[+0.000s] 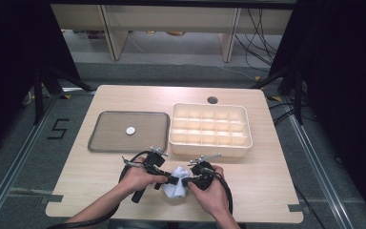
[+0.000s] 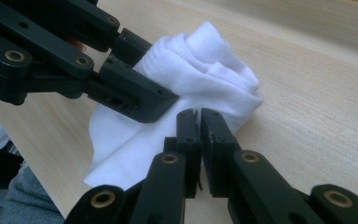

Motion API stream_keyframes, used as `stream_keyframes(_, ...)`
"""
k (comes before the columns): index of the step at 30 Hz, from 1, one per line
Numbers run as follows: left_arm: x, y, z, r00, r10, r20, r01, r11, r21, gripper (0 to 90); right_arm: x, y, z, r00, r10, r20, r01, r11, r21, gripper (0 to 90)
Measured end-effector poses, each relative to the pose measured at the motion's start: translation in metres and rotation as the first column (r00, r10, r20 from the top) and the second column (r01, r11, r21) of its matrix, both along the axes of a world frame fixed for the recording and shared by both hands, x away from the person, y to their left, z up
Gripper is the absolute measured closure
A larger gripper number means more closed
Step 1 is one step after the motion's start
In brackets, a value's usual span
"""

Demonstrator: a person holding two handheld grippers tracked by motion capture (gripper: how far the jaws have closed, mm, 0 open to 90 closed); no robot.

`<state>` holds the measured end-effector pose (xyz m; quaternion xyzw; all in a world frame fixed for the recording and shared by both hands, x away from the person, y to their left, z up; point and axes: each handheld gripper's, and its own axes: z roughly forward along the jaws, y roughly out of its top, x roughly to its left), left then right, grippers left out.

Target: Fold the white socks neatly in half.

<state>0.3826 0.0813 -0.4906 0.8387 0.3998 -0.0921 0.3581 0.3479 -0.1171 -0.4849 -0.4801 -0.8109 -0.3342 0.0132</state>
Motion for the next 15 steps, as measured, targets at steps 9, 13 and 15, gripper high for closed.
stream_keyframes(9,-0.006,0.003,0.002,0.9976,-0.001,0.069,0.003,0.9997,-0.022,73.8,-0.003,-0.005,0.006,0.9999,-0.012,-0.007,0.012,1.0,0.015,81.1)
stream_keyframes(13,-0.009,0.004,0.005,0.9952,0.001,0.098,0.005,0.9984,-0.057,73.8,-0.006,-0.015,0.016,0.9978,-0.063,0.017,0.063,0.997,0.036,77.5)
stream_keyframes(15,-0.01,0.004,0.008,0.9928,0.006,0.12,0.002,0.9982,-0.059,73.8,-0.007,-0.024,0.021,0.9933,-0.109,0.037,0.109,0.994,0.025,76.0)
